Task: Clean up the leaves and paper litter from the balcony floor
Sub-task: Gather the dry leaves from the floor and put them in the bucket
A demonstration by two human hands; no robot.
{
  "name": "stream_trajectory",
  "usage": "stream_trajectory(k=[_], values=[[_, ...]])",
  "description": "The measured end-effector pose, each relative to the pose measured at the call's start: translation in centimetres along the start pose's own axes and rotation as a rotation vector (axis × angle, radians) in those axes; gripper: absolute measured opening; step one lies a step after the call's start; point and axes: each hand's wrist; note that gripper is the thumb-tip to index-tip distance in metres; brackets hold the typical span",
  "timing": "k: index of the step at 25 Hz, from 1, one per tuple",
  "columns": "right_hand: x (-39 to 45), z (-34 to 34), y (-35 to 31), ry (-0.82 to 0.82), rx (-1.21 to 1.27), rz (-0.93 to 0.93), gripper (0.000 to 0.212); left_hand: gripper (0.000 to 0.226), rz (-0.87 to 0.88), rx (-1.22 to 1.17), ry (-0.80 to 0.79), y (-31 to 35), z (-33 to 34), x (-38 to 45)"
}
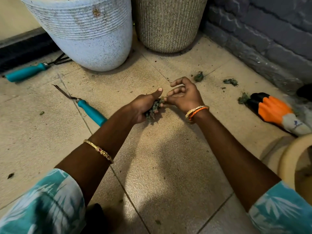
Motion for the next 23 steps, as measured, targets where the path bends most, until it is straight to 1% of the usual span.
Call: stream_trajectory(k=[2,3,5,6,7,8,9,11,13,16,18,19,20,21,22,23], values=[[0.4,0.2,0.7,0.036,-0.156,-0.075,0.038,0.032,0.022,0.048,-0.006,0.2,1.1,0.0],[0.8,-0.2,0.9,0.034,-0.173,-0.089,0.037,0.028,0.039,0.073,0.022,0.4,1.4,-0.1],[2.3,-1.4,0.8,0.029,-0.106,-0.078,0.027,0.025,0.078,0.114,0.086,0.9,1.7,0.1],[3.5,-2.2,0.9,0.078,-0.126,-0.077,0.023,0.025,0.086,0.122,0.11,1.1,1.7,0.3],[4.9,-3.1,1.1,0.171,-0.253,-0.097,0.023,0.026,0.086,0.121,0.127,1.2,1.6,0.5],[6.3,-4.1,1.4,0.256,-0.448,-0.126,0.029,0.027,0.078,0.113,0.141,1.3,1.5,0.6],[7.8,-4.9,1.9,0.295,-0.632,-0.141,0.036,0.029,0.066,0.114,0.149,1.2,1.3,0.8],[9.7,-5.9,3.2,0.273,-0.874,-0.151,0.044,0.032,0.04,0.151,0.155,0.9,1.1,0.7],[9.9,-5.6,4.7,0.256,-0.983,-0.22,0.041,0.032,0.052,0.195,0.151,0.7,1.1,0.4],[8.6,-4.7,6.1,0.386,-0.994,-0.329,0.03,0.022,0.1,0.132,0.169,0.4,1.3,-0.2],[7.5,-4.7,6.2,0.435,-0.965,-0.33,0.028,0.029,0.083,0.084,0.185,0.1,1.6,-0.6],[6.8,-4.9,5.8,0.421,-0.885,-0.289,0.017,0.031,0.069,0.062,0.183,-0.1,1.7,-0.7],[5.9,-4.8,5.0,0.438,-0.721,-0.205,0.032,0.032,0.054,0.047,0.169,-0.2,1.9,-0.9],[4.9,-4.8,4.4,0.422,-0.541,-0.121,0.03,0.032,0.039,0.034,0.139,-0.2,2.0,-0.9],[3.5,-4.7,3.5,0.392,-0.343,-0.066,0.022,0.031,0.023,0.023,0.098,-0.2,2.3,-0.9],[2.2,-4.4,2.9,0.318,-0.17,-0.014,0.016,0.03,0.009,0.015,0.054,-0.3,2.7,-1.0]])
Point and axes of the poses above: each hand's wrist, its own x-axis towards the middle knuckle, its own z-axis out of the palm, y = z × x, and after that the axes turned 10 degrees about z, right-handed
